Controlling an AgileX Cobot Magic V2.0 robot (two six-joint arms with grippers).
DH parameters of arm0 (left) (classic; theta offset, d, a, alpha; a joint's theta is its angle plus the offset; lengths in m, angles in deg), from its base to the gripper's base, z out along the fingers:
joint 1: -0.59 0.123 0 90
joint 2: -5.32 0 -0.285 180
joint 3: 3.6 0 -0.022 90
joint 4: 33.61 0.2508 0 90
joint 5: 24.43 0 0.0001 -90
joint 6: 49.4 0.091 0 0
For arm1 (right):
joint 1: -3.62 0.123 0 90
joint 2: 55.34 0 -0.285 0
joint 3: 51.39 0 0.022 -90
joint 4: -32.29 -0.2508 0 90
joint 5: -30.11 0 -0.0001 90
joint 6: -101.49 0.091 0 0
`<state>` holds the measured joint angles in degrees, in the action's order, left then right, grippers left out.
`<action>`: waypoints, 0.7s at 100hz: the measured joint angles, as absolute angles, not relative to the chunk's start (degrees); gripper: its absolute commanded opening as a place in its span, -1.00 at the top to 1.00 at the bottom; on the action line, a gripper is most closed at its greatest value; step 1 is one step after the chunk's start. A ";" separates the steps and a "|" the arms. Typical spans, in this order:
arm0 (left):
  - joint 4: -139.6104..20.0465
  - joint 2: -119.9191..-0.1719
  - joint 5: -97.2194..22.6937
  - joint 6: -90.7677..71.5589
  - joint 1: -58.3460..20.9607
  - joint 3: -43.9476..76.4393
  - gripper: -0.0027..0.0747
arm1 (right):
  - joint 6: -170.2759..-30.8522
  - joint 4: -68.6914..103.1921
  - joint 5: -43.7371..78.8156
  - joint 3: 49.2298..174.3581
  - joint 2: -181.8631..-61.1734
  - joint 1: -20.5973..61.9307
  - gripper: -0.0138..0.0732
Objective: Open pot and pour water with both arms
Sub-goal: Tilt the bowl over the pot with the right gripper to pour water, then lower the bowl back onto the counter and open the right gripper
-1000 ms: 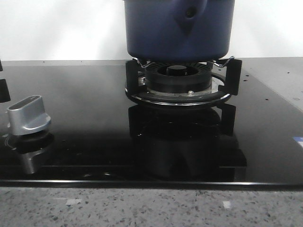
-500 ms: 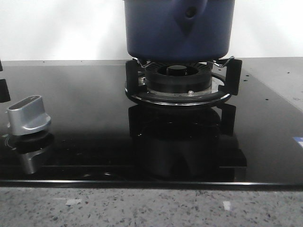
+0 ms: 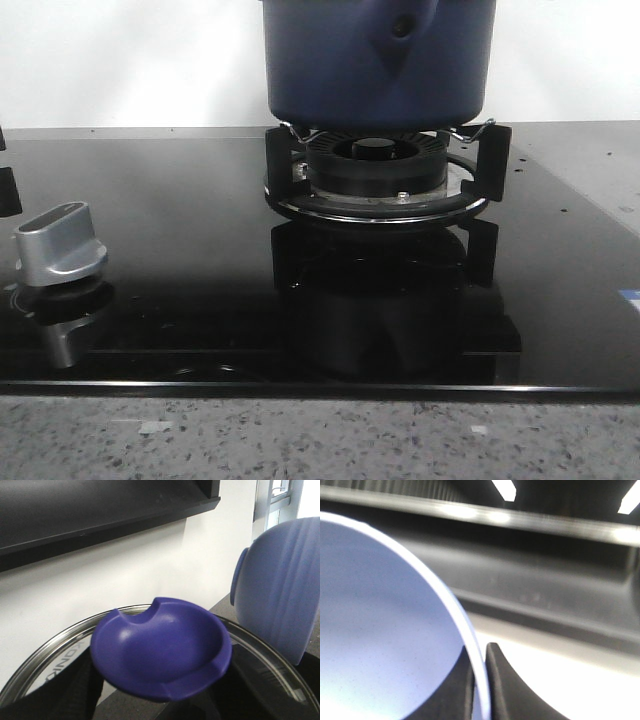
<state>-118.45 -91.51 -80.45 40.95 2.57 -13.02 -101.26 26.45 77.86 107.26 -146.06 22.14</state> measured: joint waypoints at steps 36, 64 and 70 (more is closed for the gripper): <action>-120.84 -91.51 -80.10 40.85 -4.22 -13.02 0.01 | -100.99 11.38 21.27 126.80 -140.83 12.46 0.79; -120.84 -91.51 -79.16 40.85 -11.03 -13.02 0.01 | -97.44 10.09 -16.46 133.06 -140.83 -6.77 0.79; -120.84 -91.51 -78.79 40.85 -12.42 -13.02 0.01 | -97.19 10.20 -21.52 132.44 -140.83 -10.19 0.79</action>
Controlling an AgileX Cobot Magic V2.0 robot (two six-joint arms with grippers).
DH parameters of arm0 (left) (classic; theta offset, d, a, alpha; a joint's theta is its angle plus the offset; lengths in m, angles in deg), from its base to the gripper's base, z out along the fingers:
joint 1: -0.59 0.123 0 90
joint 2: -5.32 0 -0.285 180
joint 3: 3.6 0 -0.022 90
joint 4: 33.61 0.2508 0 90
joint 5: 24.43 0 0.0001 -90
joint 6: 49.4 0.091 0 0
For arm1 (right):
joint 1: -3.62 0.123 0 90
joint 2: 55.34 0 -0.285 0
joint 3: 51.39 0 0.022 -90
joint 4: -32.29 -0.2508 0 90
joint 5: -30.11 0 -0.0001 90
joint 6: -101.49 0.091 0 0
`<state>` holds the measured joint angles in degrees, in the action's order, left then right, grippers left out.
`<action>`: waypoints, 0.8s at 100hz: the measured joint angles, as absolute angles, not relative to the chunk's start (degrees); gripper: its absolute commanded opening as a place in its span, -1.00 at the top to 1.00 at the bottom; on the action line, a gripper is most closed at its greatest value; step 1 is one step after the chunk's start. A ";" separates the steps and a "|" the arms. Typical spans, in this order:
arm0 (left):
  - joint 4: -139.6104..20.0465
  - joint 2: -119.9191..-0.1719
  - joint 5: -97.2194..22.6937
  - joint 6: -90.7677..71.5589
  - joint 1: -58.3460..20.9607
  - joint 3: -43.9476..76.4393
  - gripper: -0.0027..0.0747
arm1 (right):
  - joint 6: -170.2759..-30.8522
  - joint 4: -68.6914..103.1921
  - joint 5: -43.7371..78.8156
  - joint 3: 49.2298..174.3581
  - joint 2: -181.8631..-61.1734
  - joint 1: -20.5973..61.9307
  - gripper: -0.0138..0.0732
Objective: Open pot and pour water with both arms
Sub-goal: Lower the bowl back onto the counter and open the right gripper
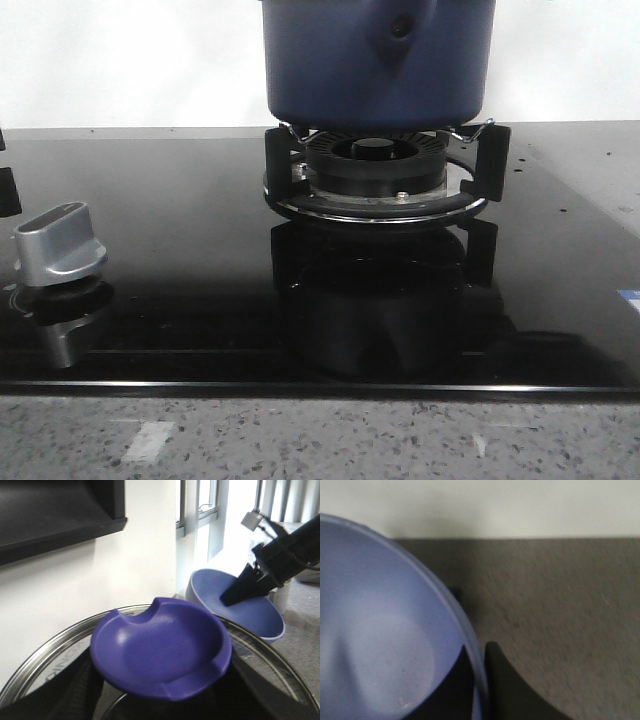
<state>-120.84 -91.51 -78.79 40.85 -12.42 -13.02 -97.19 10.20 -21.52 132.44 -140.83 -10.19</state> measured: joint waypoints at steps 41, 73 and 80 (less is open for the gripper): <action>-120.98 -91.51 -76.29 40.85 -17.94 -13.02 0.01 | -96.39 11.43 -23.30 117.62 -142.97 -21.87 0.79; -121.02 -91.51 -76.07 40.85 -18.05 -13.02 0.01 | -96.39 12.15 -20.84 117.13 -144.03 -21.97 0.79; -121.02 -91.51 -76.07 40.85 -18.08 -13.02 0.01 | -96.39 12.27 -20.75 117.13 -145.16 -21.97 0.79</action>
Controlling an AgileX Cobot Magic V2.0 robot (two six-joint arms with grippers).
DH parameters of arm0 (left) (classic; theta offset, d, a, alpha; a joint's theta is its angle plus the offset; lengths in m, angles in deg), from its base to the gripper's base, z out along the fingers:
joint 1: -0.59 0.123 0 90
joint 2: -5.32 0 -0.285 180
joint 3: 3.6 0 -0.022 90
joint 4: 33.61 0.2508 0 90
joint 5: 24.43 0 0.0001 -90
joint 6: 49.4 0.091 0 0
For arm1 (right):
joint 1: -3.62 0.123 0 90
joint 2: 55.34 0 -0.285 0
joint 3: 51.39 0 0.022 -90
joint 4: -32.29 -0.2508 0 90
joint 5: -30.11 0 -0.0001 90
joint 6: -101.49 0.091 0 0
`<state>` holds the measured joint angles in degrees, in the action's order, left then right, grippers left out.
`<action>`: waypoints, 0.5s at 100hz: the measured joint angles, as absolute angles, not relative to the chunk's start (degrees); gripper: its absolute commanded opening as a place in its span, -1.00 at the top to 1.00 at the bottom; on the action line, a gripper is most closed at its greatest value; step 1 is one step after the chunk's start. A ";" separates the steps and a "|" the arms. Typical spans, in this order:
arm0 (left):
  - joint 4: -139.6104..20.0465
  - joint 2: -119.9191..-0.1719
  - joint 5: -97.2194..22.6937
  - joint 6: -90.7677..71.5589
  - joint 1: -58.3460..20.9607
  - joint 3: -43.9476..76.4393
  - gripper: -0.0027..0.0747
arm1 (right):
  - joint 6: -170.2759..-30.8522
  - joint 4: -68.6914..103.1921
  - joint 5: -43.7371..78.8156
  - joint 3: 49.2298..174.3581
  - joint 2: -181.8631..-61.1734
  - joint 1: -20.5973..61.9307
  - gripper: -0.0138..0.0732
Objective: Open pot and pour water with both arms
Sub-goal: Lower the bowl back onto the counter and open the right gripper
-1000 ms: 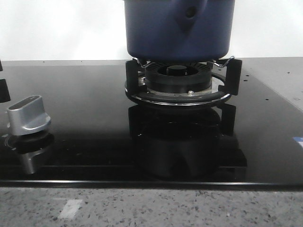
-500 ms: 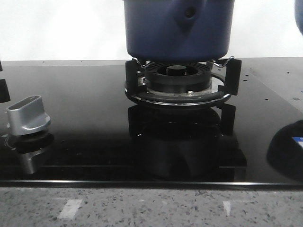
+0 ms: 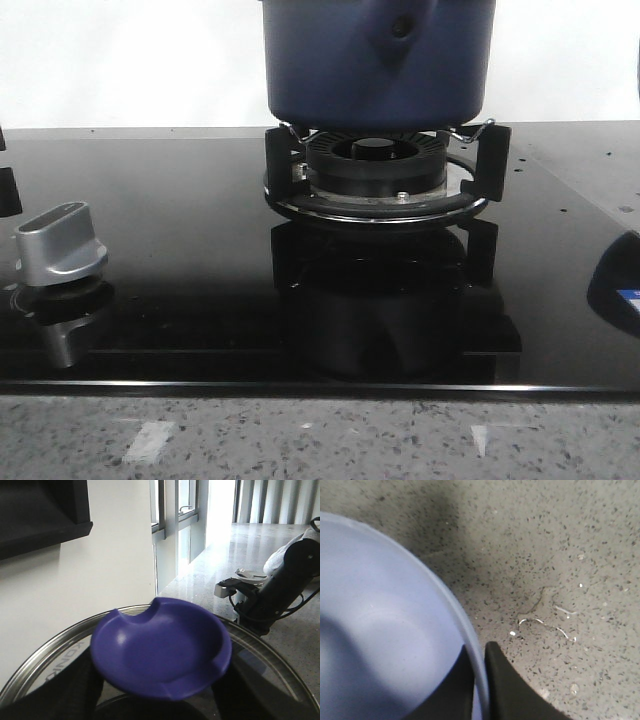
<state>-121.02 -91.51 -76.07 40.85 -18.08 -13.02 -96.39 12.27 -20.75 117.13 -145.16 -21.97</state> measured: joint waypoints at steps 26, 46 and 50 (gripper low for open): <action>-121.11 -91.51 -76.07 40.85 -18.08 -13.02 0.01 | -96.39 12.36 -20.75 117.13 -148.95 -21.97 0.79; -121.11 -91.51 -76.07 40.85 -18.08 -13.02 0.01 | -96.39 12.38 -19.92 117.13 -148.96 -21.97 0.46; -121.11 -91.51 -76.07 40.85 -18.08 -13.02 0.01 | -96.39 12.38 -19.78 117.13 -148.96 -21.97 0.29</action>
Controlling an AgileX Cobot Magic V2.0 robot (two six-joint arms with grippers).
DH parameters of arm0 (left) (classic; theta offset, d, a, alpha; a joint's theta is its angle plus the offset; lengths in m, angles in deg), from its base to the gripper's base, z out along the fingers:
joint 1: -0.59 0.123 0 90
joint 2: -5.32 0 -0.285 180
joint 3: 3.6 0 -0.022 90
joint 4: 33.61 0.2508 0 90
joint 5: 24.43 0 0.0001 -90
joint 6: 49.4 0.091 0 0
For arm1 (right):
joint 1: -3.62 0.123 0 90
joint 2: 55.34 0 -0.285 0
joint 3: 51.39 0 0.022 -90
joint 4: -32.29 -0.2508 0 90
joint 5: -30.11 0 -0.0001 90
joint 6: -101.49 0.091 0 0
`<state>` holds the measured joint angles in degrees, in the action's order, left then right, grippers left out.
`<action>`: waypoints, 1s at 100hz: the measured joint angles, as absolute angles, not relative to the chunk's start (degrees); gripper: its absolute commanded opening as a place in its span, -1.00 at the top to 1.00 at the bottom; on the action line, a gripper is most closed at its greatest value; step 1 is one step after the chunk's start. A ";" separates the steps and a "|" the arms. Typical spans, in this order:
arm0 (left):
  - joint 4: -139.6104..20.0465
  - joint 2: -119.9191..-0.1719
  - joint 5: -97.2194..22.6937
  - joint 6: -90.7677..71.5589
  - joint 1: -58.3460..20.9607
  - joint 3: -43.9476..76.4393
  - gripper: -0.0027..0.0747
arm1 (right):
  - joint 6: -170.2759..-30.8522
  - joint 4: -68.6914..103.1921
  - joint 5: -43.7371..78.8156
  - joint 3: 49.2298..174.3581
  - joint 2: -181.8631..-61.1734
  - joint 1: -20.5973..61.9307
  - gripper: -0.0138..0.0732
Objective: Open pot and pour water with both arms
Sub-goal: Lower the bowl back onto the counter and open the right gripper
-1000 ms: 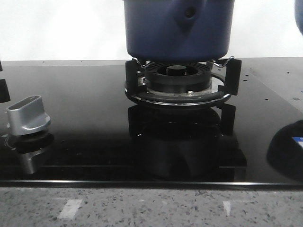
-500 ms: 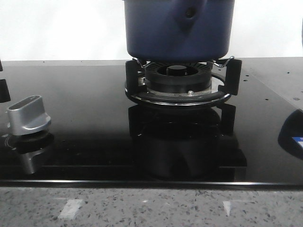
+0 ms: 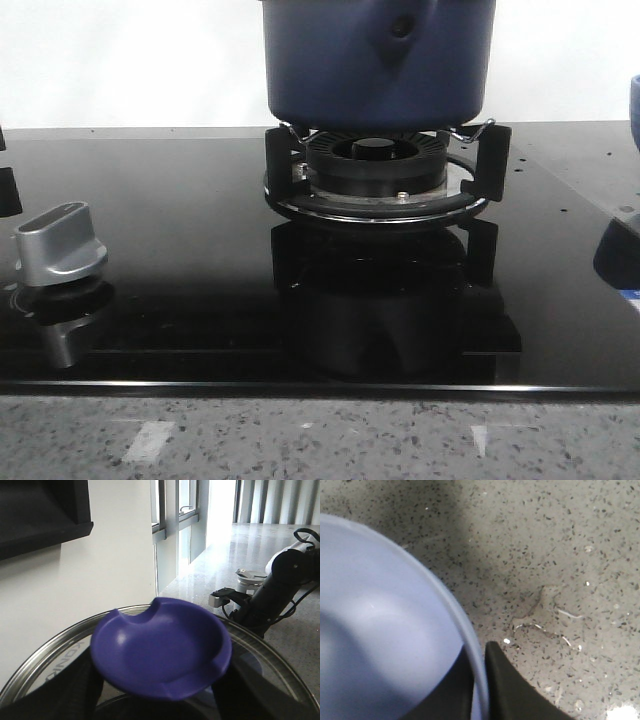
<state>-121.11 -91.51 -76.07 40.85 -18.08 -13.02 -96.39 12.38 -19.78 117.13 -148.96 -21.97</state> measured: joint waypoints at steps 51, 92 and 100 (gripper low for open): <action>-121.11 -91.51 -76.03 40.85 -18.08 -13.02 0.01 | -96.39 10.97 -23.95 125.04 -145.10 -21.97 -0.27; -120.03 -99.26 -76.85 42.15 -21.51 -13.10 0.01 | -96.35 6.89 -28.97 126.78 -135.14 -21.97 -0.27; -119.69 -100.91 -76.36 43.23 -22.32 -13.10 0.01 | -96.35 6.78 -29.41 126.78 -134.81 -21.97 -0.27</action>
